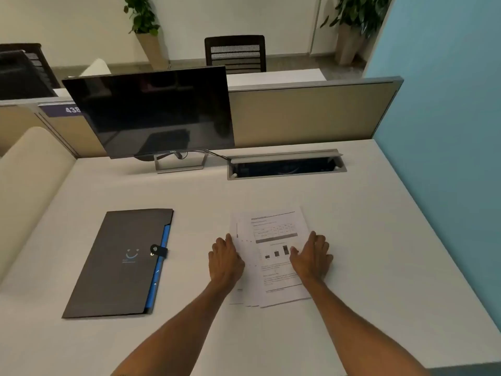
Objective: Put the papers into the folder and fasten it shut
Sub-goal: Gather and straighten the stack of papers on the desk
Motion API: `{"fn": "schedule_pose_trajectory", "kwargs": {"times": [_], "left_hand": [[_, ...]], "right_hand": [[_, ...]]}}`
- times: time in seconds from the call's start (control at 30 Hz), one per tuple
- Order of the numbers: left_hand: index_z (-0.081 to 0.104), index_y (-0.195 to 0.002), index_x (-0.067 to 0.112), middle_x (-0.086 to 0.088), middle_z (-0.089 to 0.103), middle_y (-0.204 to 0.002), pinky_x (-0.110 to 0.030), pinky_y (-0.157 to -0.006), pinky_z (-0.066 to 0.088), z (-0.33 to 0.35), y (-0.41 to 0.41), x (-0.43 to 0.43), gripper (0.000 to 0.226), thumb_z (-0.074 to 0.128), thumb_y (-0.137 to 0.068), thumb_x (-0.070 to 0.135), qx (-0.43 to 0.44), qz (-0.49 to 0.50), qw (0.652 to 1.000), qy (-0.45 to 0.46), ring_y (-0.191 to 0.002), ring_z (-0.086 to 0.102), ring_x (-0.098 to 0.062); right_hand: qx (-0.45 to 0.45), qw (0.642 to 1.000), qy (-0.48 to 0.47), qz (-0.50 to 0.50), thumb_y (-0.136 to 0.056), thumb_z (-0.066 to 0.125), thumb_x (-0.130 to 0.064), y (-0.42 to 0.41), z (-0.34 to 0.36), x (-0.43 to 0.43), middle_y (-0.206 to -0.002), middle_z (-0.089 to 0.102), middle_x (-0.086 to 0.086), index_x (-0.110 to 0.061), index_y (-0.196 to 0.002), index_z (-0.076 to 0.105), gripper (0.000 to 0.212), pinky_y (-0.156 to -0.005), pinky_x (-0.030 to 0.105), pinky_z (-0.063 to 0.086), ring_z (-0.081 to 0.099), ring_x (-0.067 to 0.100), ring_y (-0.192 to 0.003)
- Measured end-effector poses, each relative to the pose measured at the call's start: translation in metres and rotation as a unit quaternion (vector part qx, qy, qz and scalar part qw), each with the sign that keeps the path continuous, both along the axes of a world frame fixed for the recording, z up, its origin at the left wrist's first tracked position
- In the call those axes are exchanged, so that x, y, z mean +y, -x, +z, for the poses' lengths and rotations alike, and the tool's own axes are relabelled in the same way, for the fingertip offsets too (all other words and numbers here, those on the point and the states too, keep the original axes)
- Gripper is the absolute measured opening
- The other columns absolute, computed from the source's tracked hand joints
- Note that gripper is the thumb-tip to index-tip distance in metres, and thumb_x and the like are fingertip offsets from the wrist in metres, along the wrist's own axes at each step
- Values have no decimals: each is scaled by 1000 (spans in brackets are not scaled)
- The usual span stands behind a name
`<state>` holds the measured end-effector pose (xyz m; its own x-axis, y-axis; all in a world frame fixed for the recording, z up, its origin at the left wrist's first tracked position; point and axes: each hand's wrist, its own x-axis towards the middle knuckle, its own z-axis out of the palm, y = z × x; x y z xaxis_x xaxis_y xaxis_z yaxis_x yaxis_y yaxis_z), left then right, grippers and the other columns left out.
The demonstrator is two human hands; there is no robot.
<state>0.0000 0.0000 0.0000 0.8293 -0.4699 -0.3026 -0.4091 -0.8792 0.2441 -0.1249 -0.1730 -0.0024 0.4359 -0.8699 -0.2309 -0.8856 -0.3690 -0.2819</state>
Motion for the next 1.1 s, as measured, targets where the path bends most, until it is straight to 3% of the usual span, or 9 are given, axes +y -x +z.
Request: {"fn": "schedule_pose_trajectory", "kwargs": {"times": [0.13, 0.27, 0.53, 0.77, 1.0, 1.1], "left_hand": [[37, -161, 7, -17, 49, -150, -49, -118, 44, 4, -5, -4, 60, 58, -107, 22, 72, 104, 988, 84, -140, 51, -39], [40, -162, 7, -19, 51, -154, -54, -123, 44, 6, -9, -6, 63, 63, -105, 23, 142, 179, 961, 154, -143, 53, -40], [39, -163, 9, -18, 59, -153, -56, -118, 52, 0, -10, -9, 69, 70, -102, 18, 208, 263, 905, 263, -137, 63, -40], [60, -136, 4, -17, 72, -134, -58, -102, 63, 1, -12, -8, 35, 62, -101, 3, 248, 267, 887, 284, -116, 74, -42], [53, -143, 6, -18, 70, -136, -56, -97, 65, 10, -21, 11, 39, 58, -104, 0, 294, 261, 850, 351, -114, 74, -42], [56, -141, 7, -17, 74, -133, -58, -96, 66, 21, -29, 23, 39, 62, -103, 0, 305, 235, 834, 395, -112, 77, -40]], "right_hand": [[-5, 1000, -20, -23, -90, 72, -44, -6, 4, -8, -139, 52, 13, -10, -135, 50, 60, -101, 44, 47, 51, 31, -130], [-13, 999, -50, -18, -85, 77, -45, -8, 2, -8, -140, 51, 14, -10, -136, 48, 68, -103, 47, 48, 50, 32, -131], [-11, 996, -91, 22, -76, 82, -53, -11, 0, 8, -148, 42, 11, -13, -146, 40, 91, -108, 50, 47, 43, 31, -140], [-65, 987, -142, 26, -85, 78, -39, -19, 4, 20, -147, 45, 11, -13, -148, 41, 78, -110, 48, 46, 46, 31, -139], [-119, 972, -202, 7, -93, 76, -31, -22, 6, 12, -148, 54, 11, -14, -148, 47, 65, -117, 47, 41, 48, 31, -141], [-213, 932, -289, -47, -92, 80, -28, -27, 11, 6, -147, 56, 14, -11, -151, 47, 70, -111, 48, 49, 55, 32, -135]]}}
